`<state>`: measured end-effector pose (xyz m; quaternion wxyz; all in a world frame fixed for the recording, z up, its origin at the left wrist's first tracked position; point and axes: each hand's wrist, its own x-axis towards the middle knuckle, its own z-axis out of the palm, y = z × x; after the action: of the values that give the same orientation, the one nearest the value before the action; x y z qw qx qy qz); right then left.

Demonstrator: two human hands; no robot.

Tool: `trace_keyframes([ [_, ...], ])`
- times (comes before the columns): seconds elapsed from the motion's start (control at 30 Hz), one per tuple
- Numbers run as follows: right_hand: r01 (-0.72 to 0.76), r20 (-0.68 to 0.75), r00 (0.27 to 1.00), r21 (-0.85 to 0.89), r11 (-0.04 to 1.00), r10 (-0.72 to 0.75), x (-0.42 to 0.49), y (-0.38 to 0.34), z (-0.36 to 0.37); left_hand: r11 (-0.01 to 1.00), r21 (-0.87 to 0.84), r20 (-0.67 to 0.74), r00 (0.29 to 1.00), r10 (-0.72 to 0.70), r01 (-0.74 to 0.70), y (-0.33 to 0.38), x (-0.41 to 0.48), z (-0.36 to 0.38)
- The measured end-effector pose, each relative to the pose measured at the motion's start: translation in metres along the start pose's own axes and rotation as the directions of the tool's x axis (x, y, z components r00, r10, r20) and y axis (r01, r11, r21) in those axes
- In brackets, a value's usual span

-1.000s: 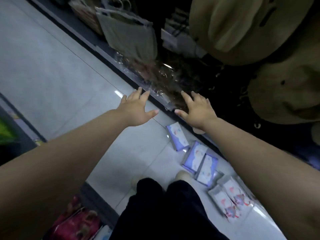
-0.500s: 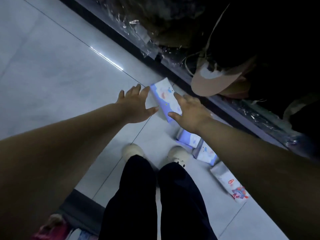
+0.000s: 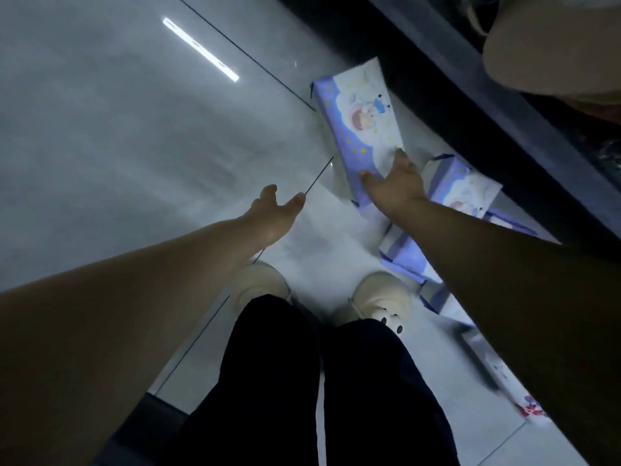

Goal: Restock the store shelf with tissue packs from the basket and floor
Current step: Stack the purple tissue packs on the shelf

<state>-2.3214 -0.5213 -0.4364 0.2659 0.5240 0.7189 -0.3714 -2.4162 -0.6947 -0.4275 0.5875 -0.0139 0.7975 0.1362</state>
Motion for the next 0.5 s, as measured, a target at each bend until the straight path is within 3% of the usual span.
trace_keyframes([
  [0.17,-0.043,0.123,0.992,0.101,0.994,0.031,-0.030,-0.009,0.054,0.975,-0.170,0.082,0.988,-0.131,0.143,-0.019,0.013,0.006],
  [0.3,0.008,-0.180,0.984,0.080,0.997,0.007,-0.022,-0.022,0.048,0.874,-0.458,-0.029,0.980,-0.197,0.162,-0.025,0.030,0.000],
  [0.37,-0.064,-0.222,0.972,0.076,0.995,0.079,-0.004,-0.028,0.038,0.846,-0.529,-0.153,0.974,-0.169,0.064,-0.020,0.040,-0.010],
  [0.43,-0.201,-0.045,0.976,0.169,0.965,0.211,0.014,-0.033,0.034,0.863,-0.492,-0.316,0.947,-0.051,-0.118,-0.011,0.052,-0.027],
  [0.5,-0.280,0.159,0.955,0.218,0.935,0.249,0.024,-0.038,0.037,0.879,-0.376,-0.476,0.875,0.088,-0.293,0.001,0.064,-0.047],
])
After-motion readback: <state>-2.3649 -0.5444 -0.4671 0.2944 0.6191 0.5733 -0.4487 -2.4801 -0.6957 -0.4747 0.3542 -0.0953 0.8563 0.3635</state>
